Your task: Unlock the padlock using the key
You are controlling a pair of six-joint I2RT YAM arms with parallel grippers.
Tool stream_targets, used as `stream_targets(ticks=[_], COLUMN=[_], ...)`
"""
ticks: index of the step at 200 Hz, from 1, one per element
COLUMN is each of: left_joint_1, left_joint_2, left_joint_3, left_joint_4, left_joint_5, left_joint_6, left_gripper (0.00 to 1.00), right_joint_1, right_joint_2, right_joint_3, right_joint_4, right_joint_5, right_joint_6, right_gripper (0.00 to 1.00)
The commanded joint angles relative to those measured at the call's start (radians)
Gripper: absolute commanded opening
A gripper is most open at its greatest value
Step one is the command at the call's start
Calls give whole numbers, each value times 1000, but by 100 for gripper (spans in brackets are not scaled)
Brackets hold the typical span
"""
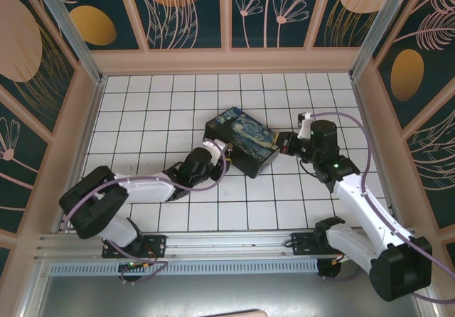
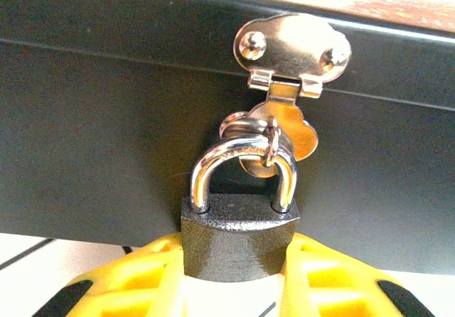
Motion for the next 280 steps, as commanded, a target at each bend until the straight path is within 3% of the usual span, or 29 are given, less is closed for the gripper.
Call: stream_targets(ticks=[1,67,114,149,166,179,213,237,280], left_joint_1=[-6,-6,-6,-10,-9,-9,-8,28,215], left_joint_2=[-97,-144,-10,73,84,90,124,147,303], left_joint_3=[87,370,645,736,761,796,943,1036,1093], left_joint_4=[-224,-668,-895,-950,-949,-954,-1021,-1079,-1036], left_joint_5=[42,143,203,235,254,267,272,239,167], left_joint_6=[-45,-33,-19,-18,-26,-42,-45,-20,69], left_gripper=[12,10,9,10,16,32,58,65,66], right_joint_1=[-22,-87,-120,-136,-141,-140,-141,-132,-76], right_joint_2=[-5,-26,-36,-58,-63,-63,-61,-73,-131], right_joint_3=[58,122,162,145,133,128,138,158,157], right_joint_4=[-38,-112,-157,-160,-161,-167,-185,-207,-234], right_joint_5=[11,-28,-49,-65,-68,-68,-78,-84,-54], right_joint_6=[-32,-67,-93,-93,-93,-99,-96,-79,-24], right_gripper=[0,0,0,0,0,0,0,0,0])
